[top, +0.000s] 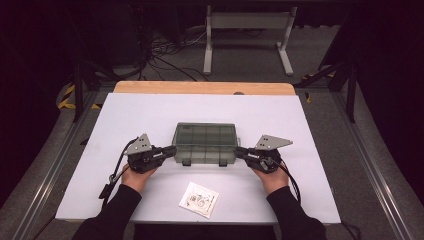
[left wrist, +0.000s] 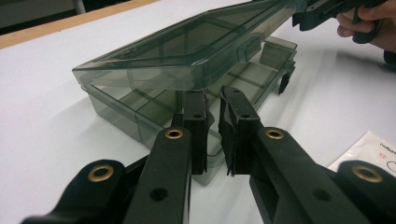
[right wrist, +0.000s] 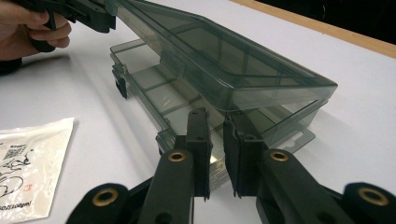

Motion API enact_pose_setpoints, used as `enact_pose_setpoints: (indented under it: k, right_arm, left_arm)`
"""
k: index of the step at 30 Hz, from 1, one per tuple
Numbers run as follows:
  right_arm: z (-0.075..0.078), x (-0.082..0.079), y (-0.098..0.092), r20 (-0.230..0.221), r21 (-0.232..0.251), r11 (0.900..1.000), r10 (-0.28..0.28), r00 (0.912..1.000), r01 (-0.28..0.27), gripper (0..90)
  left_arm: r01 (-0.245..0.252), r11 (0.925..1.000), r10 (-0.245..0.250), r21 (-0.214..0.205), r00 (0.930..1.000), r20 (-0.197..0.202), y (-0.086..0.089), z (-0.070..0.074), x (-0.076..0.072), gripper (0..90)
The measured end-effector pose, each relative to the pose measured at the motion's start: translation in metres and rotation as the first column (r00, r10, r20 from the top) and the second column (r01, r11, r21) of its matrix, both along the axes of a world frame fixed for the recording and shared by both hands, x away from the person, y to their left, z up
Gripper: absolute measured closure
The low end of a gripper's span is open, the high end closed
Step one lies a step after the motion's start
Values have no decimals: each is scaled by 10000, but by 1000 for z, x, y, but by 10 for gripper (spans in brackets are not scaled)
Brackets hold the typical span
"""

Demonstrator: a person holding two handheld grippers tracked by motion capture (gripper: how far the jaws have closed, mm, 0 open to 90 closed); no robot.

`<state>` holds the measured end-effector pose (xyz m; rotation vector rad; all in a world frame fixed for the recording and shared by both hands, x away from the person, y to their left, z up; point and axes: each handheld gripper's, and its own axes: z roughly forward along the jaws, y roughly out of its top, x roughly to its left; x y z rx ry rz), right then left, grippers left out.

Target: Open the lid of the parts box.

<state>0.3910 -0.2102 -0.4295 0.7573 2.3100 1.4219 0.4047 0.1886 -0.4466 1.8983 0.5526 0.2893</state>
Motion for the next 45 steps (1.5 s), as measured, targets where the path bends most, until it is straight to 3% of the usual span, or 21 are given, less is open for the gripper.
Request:
enact_pose_setpoints:
  k: [11, 12, 13, 14, 19, 22, 29, 31, 39, 45]
  right_arm:
    - [0, -1, 0, -49, 3, 10000, -31, 10000, 31, 794]
    - [0, -1, 0, -51, -45, 10000, -80, 10000, 80, 768]
    - [0, 0, 2, -17, -339, 9990, -287, 9996, 286, 575]
    - [0, 1, 4, -31, -578, 9969, -534, 9986, 531, 482]
    - [3, 4, 8, 329, -981, 9896, -1024, 9942, 1051, 351]
    - [8, 9, 13, 322, -1297, 9838, -1206, 9922, 1238, 347]
    - [13, 13, 15, 564, -1207, 9833, -1300, 9899, 1360, 366]
    - [14, 14, 15, 564, -1161, 9838, -1307, 9898, 1365, 367]
    - [23, 21, 18, 463, -1102, 9853, -1263, 9909, 1307, 374]
    - [27, 26, 18, 437, -959, 9870, -1254, 9911, 1291, 378]
  left_arm:
    - [-41, 10000, 41, -80, 10000, 9, -2, 1, 1, 810]
    - [-54, 10000, 54, -63, 10000, 65, -1, 1, 1, 810]
    - [-48, 10000, 48, -46, 10000, 75, -1, 1, 1, 809]
    - [-53, 10000, 53, -47, 10000, 57, -1, 1, 1, 809]
    - [-39, 10000, 39, -12, 10000, 3, -2, 1, 1, 804]
    - [-23, 10000, 23, -2, 10000, 9, -2, 1, 1, 794]
    - [62, 9999, -63, 125, 9999, 124, -3, 2, 1, 763]
    - [135, 9999, -135, 92, 9999, 60, -3, 2, 0, 719]
    - [746, 9954, -745, 594, 9972, -33, -9, 2, -2, 625]
    - [1107, 9877, -1082, 1107, 9937, -282, -14, -2, -3, 583]
